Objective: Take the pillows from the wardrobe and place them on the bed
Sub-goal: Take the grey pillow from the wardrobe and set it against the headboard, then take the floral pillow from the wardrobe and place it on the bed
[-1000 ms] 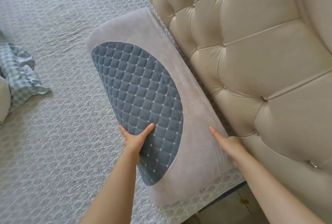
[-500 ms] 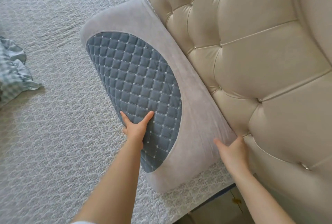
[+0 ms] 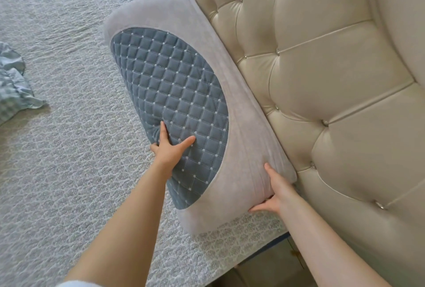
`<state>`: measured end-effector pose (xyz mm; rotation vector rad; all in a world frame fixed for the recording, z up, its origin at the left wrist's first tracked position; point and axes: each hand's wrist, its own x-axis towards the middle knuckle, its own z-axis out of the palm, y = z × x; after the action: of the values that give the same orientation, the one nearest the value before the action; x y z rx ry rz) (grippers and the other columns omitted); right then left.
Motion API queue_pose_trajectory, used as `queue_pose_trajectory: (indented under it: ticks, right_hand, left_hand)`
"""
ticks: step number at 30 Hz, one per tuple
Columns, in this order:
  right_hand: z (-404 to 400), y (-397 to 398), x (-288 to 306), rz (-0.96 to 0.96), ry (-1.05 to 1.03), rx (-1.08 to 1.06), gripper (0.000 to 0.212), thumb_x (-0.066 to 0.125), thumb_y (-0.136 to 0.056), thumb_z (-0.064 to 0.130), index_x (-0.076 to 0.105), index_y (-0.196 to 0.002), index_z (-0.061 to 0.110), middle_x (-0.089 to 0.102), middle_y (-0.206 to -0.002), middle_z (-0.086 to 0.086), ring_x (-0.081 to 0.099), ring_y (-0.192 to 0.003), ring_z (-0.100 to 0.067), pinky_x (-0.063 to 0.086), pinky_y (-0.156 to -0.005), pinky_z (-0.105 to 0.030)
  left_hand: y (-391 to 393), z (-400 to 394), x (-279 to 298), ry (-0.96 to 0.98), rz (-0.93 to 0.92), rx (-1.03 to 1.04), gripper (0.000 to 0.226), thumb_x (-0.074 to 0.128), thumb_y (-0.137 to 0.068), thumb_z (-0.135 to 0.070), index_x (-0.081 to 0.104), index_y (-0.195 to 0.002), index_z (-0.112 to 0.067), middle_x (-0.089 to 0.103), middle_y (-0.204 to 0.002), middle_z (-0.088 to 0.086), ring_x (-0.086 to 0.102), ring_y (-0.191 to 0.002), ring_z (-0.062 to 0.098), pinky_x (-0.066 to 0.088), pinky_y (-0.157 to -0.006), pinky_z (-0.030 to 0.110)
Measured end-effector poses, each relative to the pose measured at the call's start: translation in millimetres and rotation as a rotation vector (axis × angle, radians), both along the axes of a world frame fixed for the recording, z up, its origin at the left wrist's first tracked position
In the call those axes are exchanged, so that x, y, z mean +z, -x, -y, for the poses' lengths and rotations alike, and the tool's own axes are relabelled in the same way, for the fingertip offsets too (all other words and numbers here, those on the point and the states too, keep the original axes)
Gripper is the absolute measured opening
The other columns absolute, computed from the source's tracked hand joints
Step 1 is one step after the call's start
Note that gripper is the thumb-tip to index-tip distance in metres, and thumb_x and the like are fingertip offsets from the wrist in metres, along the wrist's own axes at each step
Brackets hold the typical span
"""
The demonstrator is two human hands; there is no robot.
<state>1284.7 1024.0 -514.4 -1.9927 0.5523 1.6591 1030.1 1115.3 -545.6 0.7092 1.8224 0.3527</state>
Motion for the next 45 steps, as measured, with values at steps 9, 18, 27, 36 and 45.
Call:
queue_pose_trajectory:
  ticks: [9, 18, 27, 36, 45]
  right_hand:
    - [5.8, -1.2, -2.3, 0.077, -0.055, 0.06, 0.082, 0.072, -0.079, 0.05, 0.031, -0.145, 0.023, 0.038, -0.146, -0.02, 0.04, -0.129, -0.049, 0.043, -0.075, -0.077]
    - [24.8, 14.6, 47.2, 0.242, -0.161, 0.313, 0.05, 0.06, -0.092, 0.016, 0.042, -0.137, 0.008, 0.045, -0.142, -0.019, 0.048, -0.125, -0.039, 0.05, -0.09, -0.055]
    - [78.0, 93.6, 142.2, 0.434, -0.537, 0.937, 0.036, 0.052, -0.096, 0.013, 0.05, -0.132, 0.01, 0.056, -0.121, -0.007, 0.049, -0.102, -0.017, 0.042, -0.089, -0.032]
    - [175.5, 205.8, 184.0, 0.321, -0.808, 1.458, 0.031, 0.053, -0.096, 0.016, 0.051, -0.127, 0.015, 0.058, -0.12, -0.001, 0.056, -0.108, -0.018, 0.048, -0.087, -0.031]
    - [294.4, 332.2, 201.4, 0.224, -0.972, 1.899, 0.033, 0.055, -0.093, 0.017, 0.053, -0.126, 0.018, 0.059, -0.122, 0.004, 0.055, -0.108, -0.012, 0.046, -0.091, -0.029]
  left_hand:
    - [-17.4, 30.9, -0.1, -0.029, -0.114, -0.086, 0.104, 0.068, -0.082, -0.058, -0.01, -0.15, -0.053, -0.012, -0.165, 0.012, 0.006, -0.15, 0.041, 0.017, -0.118, 0.061]
    - [-22.6, 102.5, 38.1, 0.011, -0.112, -0.401, 0.083, 0.063, -0.091, -0.028, 0.014, -0.159, -0.027, 0.013, -0.166, 0.01, 0.025, -0.148, 0.03, 0.028, -0.115, 0.041]
    - [-6.6, 220.2, 128.9, 0.037, 0.066, -0.189, 0.038, 0.055, -0.096, -0.019, 0.057, -0.134, -0.013, 0.065, -0.123, 0.012, 0.067, -0.095, 0.022, 0.05, -0.067, 0.024]
    - [84.5, 379.6, 174.9, -0.059, -0.014, 0.303, 0.018, 0.059, -0.089, -0.02, 0.066, -0.103, -0.028, 0.071, -0.095, 0.001, 0.068, -0.086, 0.019, 0.054, -0.082, 0.034]
    - [180.0, 578.1, 206.8, -0.091, -0.103, 0.752, 0.02, 0.06, -0.092, -0.013, 0.064, -0.098, -0.032, 0.073, -0.093, -0.002, 0.068, -0.093, 0.015, 0.053, -0.083, 0.027]
